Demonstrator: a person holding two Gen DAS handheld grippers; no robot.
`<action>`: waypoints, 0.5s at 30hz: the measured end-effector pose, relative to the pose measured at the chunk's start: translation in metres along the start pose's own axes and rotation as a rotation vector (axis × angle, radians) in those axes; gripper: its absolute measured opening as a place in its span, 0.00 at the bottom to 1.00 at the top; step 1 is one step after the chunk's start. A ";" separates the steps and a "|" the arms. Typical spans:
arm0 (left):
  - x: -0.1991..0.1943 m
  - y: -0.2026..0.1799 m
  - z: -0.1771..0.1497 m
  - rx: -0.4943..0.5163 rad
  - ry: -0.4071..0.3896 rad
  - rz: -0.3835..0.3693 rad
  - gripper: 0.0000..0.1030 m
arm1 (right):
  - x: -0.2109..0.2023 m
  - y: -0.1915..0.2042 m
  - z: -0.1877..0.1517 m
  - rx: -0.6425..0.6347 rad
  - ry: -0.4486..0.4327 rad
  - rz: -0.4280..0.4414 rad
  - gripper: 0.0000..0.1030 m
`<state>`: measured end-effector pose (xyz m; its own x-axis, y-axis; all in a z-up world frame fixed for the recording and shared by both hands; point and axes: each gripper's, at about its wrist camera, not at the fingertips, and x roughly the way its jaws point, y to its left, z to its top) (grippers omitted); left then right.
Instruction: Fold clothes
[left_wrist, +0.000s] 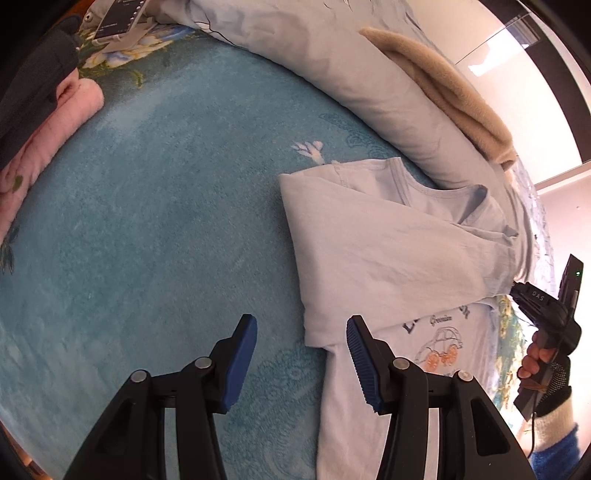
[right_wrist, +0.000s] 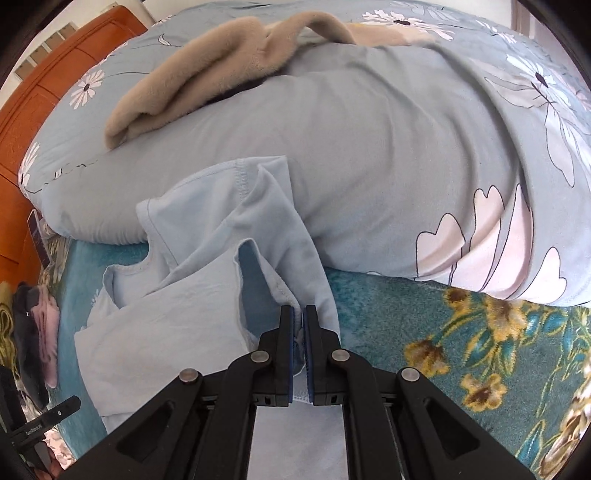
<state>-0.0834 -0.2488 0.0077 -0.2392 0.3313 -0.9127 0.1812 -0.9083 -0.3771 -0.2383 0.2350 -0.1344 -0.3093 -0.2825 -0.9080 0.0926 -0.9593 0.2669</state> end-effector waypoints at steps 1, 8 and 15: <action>-0.002 -0.001 -0.004 -0.008 0.002 -0.012 0.53 | -0.005 0.001 -0.001 -0.012 -0.006 0.001 0.08; 0.004 -0.012 -0.056 -0.056 0.085 -0.106 0.53 | -0.048 -0.010 -0.030 -0.082 0.022 -0.006 0.30; 0.022 -0.012 -0.128 -0.134 0.222 -0.167 0.53 | -0.059 -0.063 -0.120 -0.058 0.198 0.011 0.33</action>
<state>0.0313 -0.1981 -0.0275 -0.0644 0.5340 -0.8430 0.2843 -0.8000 -0.5284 -0.1125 0.3119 -0.1366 -0.1167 -0.2819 -0.9523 0.1513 -0.9527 0.2635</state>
